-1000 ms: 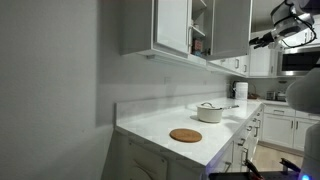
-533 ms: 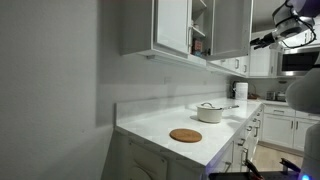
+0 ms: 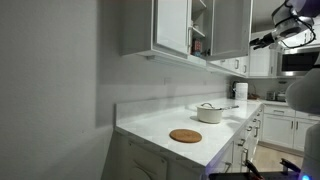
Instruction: Open the second top cupboard door from the left
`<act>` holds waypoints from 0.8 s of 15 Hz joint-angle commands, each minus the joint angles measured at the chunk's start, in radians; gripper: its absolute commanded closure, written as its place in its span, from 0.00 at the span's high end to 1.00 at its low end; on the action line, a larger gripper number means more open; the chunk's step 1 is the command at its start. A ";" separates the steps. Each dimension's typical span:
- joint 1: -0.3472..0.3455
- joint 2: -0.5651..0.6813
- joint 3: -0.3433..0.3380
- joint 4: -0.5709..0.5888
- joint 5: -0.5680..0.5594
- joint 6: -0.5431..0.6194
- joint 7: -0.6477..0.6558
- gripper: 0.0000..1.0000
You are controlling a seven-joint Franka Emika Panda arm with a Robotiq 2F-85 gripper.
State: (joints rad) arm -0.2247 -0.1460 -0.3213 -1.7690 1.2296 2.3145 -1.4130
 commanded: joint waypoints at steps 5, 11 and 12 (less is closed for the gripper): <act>-0.006 0.000 0.006 0.003 -0.005 -0.001 0.005 1.00; -0.053 -0.001 -0.060 0.014 0.037 -0.051 -0.042 1.00; -0.059 -0.011 -0.066 0.005 0.041 -0.052 -0.060 1.00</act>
State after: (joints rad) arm -0.2258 -0.1370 -0.3345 -1.7595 1.2513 2.2884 -1.4241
